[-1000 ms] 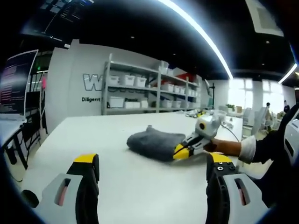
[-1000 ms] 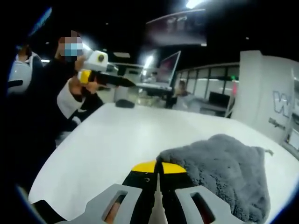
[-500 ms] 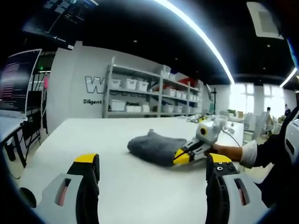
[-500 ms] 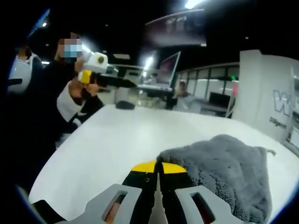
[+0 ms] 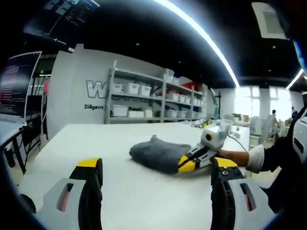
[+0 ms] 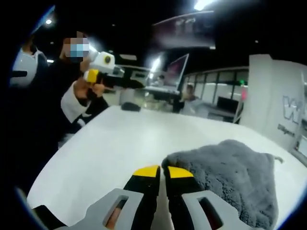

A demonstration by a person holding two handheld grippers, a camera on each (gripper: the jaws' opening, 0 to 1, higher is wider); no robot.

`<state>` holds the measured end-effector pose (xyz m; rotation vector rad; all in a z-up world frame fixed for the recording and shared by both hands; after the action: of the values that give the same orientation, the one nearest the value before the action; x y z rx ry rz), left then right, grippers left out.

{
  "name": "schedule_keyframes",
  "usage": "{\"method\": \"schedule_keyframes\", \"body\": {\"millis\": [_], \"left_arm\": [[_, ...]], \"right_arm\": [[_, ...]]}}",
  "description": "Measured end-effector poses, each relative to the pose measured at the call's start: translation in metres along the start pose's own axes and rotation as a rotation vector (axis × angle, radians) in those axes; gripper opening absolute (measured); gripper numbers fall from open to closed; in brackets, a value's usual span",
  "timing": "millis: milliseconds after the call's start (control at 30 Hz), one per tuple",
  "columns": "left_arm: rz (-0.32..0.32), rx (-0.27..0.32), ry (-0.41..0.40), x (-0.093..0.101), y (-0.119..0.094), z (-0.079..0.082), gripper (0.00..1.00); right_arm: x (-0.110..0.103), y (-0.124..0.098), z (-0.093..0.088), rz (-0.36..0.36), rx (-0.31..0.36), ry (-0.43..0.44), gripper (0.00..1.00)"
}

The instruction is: Open the folded towel by lifting each exposed corner and separating the folded layers until the towel lies flat within the target outline without major curled edges

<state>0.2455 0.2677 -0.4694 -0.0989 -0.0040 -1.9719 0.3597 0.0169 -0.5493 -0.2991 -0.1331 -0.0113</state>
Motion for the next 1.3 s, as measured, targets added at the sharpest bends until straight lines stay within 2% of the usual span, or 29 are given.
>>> {"method": "schedule_keyframes", "body": {"millis": [67, 167, 200, 267, 367, 467, 633, 700, 900, 1067, 1167, 1300], "left_arm": [[-0.01, 0.004, -0.001, 0.002, 0.001, 0.0, 0.91], [-0.002, 0.028, 0.01, 0.001, 0.002, 0.001, 0.81], [-0.011, 0.051, -0.012, 0.002, 0.002, 0.003, 0.82], [-0.037, 0.062, -0.067, 0.003, 0.002, 0.004, 0.84], [-0.035, 0.061, -0.064, 0.002, 0.003, 0.004, 0.84], [0.022, 0.06, -0.092, 0.0, 0.006, 0.004, 0.83], [0.012, 0.081, -0.103, 0.002, 0.007, 0.006, 0.89], [0.008, 0.092, -0.113, 0.003, 0.007, 0.006, 0.91], [0.011, 0.072, -0.048, 0.012, 0.015, 0.002, 0.97], [0.004, 0.054, -0.033, 0.013, 0.019, -0.003, 0.97], [0.005, 0.068, -0.04, 0.014, 0.02, -0.004, 0.96], [0.01, 0.073, -0.062, 0.013, 0.022, -0.006, 0.91]], "right_arm": [[-0.001, 0.0, 0.0, 0.001, -0.002, -0.005, 0.03], [0.0, -0.002, 0.0, 0.0, -0.005, -0.011, 0.04], [0.0, -0.004, 0.0, -0.007, -0.007, -0.024, 0.04], [0.0, -0.007, 0.002, -0.017, -0.003, -0.047, 0.04], [0.001, -0.012, 0.005, -0.02, 0.015, -0.054, 0.04], [0.002, -0.018, 0.009, -0.027, 0.042, -0.064, 0.04], [0.005, -0.028, 0.017, -0.06, 0.1, -0.081, 0.08], [0.008, -0.031, 0.017, -0.082, 0.104, -0.084, 0.12], [0.015, -0.037, 0.016, -0.121, 0.11, -0.086, 0.16], [0.019, -0.038, 0.012, -0.145, 0.095, -0.083, 0.21], [0.021, -0.039, 0.012, -0.164, 0.105, -0.086, 0.27], [0.023, -0.042, 0.014, -0.181, 0.117, -0.09, 0.3]]}}
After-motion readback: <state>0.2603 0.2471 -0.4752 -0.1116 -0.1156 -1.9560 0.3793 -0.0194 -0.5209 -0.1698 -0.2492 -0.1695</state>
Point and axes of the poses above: the point that each gripper's makers call its tool centre point, and the gripper's own axes: y roughly forward along the fingers, x roughly to its right, z roughly out of its top, the point moved 8 cm from there along -y, roughly backward along the fingers, and after that the axes turned 9 degrees about z, right-handed, at the moved point
